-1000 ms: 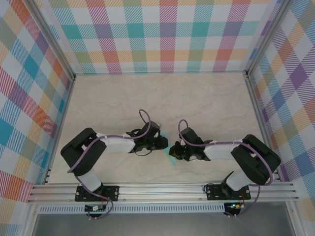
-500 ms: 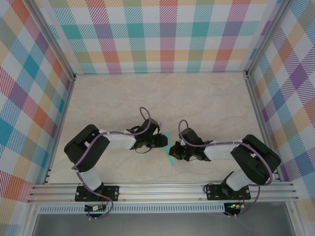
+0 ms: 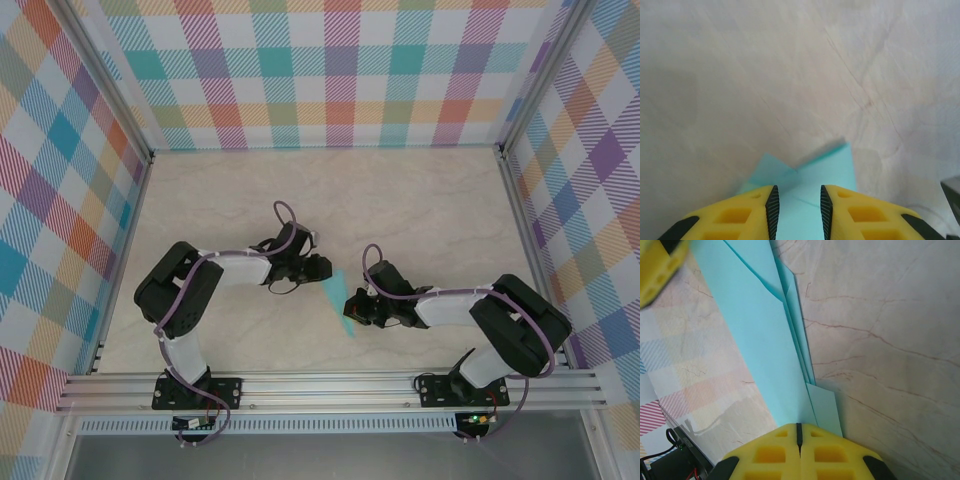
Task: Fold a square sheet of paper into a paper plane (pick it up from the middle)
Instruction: Fold the wing for the fifth time at the center of the table.
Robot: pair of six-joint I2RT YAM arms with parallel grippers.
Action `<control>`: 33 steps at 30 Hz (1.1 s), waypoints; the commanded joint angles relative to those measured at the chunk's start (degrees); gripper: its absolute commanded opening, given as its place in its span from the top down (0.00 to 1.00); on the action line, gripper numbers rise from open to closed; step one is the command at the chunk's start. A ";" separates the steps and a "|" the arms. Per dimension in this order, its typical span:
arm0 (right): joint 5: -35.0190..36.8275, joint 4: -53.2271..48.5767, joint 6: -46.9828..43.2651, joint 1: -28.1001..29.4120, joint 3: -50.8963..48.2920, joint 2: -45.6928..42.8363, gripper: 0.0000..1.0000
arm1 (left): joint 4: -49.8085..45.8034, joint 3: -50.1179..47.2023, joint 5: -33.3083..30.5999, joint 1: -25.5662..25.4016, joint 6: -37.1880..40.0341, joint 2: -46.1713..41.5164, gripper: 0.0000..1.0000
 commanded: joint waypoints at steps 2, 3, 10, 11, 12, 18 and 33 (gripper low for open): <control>2.25 -13.39 -1.45 0.24 -3.50 1.34 0.96 | -3.48 3.41 -4.49 4.07 3.81 2.74 0.69; 2.17 -13.34 -1.55 0.20 -3.35 1.34 0.96 | -3.78 4.08 -3.91 4.68 4.04 3.10 0.68; 1.82 -13.34 -2.38 0.24 -1.49 0.92 0.95 | -6.19 4.52 -0.04 5.56 3.65 -3.72 0.67; 1.83 -13.60 -2.50 0.24 -1.08 0.69 0.95 | -5.92 3.66 0.79 5.43 2.93 -5.54 0.67; 1.95 -13.61 -2.52 0.24 -0.79 0.49 0.95 | -5.12 2.60 1.82 5.24 2.11 -7.43 0.67; 2.53 -14.75 -3.14 0.21 1.04 0.20 0.93 | -2.08 -2.37 7.04 0.94 -0.43 -13.15 0.72; 0.93 -14.33 -4.32 0.24 3.60 -0.35 0.93 | -0.22 -1.49 6.50 -2.57 -1.52 0.59 0.77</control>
